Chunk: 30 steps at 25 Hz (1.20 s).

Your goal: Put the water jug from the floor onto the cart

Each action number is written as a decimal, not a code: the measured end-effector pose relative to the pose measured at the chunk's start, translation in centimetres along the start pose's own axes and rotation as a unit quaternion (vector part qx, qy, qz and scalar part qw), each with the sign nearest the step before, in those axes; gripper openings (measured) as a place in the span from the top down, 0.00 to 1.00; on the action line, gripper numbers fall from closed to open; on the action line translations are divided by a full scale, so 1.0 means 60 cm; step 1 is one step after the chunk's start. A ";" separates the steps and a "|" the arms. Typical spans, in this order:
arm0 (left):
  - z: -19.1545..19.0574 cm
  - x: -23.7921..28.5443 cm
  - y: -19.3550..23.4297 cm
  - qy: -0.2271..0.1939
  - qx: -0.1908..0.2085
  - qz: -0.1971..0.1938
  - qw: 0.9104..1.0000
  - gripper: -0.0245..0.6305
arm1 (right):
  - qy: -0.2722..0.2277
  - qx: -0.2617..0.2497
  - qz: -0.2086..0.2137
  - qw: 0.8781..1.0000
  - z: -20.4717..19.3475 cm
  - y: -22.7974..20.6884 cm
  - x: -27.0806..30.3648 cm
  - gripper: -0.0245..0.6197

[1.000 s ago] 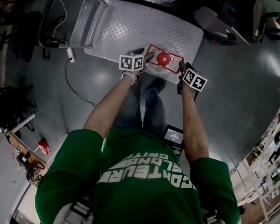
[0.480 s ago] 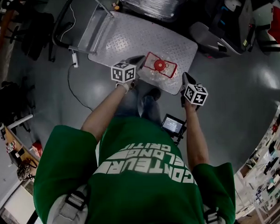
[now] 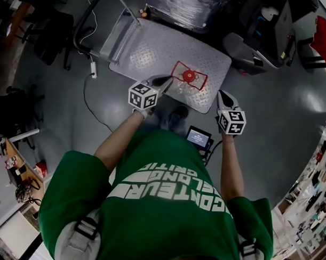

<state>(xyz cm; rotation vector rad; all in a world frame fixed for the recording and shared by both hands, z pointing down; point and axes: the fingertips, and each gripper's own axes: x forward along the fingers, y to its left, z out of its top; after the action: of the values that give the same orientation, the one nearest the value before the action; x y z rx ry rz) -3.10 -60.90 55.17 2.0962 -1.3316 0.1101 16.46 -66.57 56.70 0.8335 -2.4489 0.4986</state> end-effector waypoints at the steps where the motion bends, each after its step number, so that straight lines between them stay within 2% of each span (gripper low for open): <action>1: 0.004 -0.008 -0.006 -0.001 0.006 -0.003 1.000 0.94 | -0.002 -0.008 0.001 1.000 0.005 0.009 -0.009 0.97; 8: 0.031 -0.084 -0.056 -0.015 0.059 -0.038 0.997 0.94 | -0.024 -0.040 0.007 0.999 0.022 0.112 -0.070 0.97; 12: 0.021 -0.151 -0.080 -0.030 0.077 -0.063 0.995 0.94 | -0.042 -0.050 0.002 0.998 0.027 0.191 -0.105 0.97; 23: -0.084 -0.367 -0.117 -0.054 0.065 -0.104 0.991 0.94 | -0.075 -0.037 -0.035 0.996 -0.030 0.410 -0.206 0.97; 30: -0.128 -0.461 -0.135 -0.060 0.052 -0.126 0.989 0.94 | -0.083 -0.030 -0.069 0.994 -0.066 0.505 -0.275 0.97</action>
<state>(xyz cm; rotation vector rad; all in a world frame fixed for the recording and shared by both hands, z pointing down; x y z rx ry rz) -7.64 -32.75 46.51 2.3737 -1.1367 -0.0552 9.62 -34.50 45.27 1.0478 -2.5186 0.3149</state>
